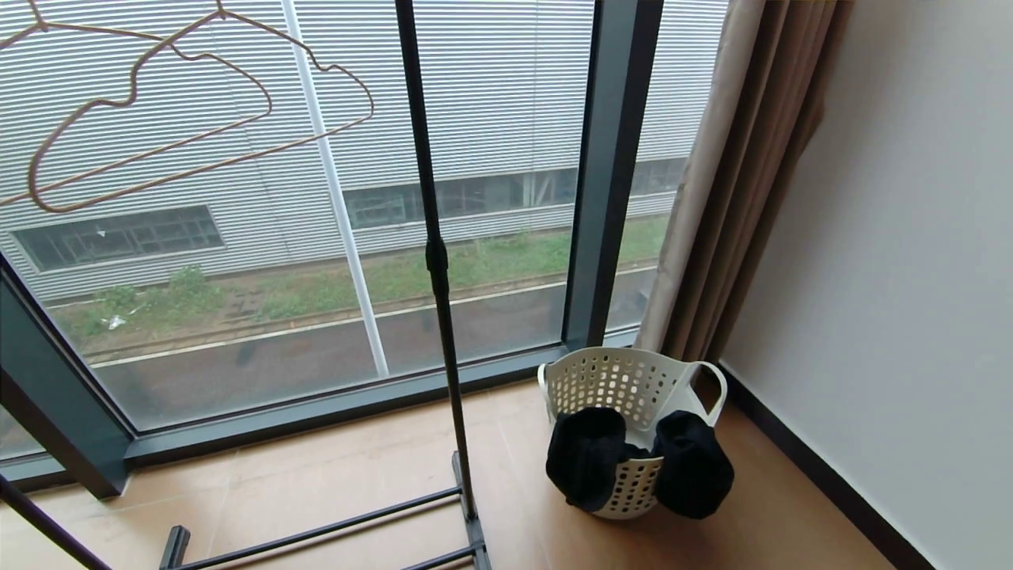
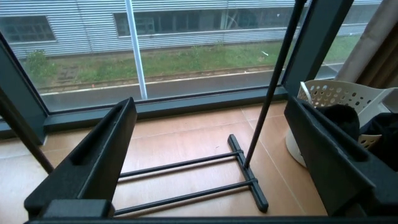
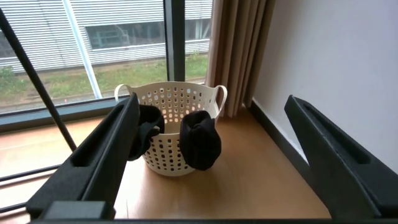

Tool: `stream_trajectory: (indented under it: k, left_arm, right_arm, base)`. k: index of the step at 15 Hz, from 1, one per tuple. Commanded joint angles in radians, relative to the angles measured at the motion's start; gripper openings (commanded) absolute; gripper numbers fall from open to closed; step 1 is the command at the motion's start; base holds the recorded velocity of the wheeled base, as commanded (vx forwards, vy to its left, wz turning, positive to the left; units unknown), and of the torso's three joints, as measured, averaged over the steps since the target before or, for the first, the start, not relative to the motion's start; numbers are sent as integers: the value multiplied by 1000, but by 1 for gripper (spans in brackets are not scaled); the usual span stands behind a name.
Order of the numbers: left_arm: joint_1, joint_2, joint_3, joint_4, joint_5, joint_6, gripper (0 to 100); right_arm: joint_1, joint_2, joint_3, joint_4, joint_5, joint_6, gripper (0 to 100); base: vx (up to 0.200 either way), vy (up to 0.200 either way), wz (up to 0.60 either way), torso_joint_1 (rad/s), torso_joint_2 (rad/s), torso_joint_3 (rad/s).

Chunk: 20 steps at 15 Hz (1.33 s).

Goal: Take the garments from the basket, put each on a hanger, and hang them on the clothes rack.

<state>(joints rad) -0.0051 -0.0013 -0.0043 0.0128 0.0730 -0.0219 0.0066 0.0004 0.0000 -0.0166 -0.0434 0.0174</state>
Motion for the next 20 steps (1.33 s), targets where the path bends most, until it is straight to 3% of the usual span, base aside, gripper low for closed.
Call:
stream_trajectory:
  k: [1,9,20]
  left_arm:
    - [-1,1,1,-4,2,-1,100]
    - [1,1,1,-4,2,-3,100]
    - [-1,1,0,0,1,-4,100]
  right_arm:
    - [0,0,0,-2,0,-1,100]
    - [0,0,0,-2,-1,2,100]
    - [0,0,0,17,-1,-4,100]
  base:
    - [0,0,0,0,0,0]
    - [0,0,0,0,0,-9]
    - [0,0,0,2,2,-191]
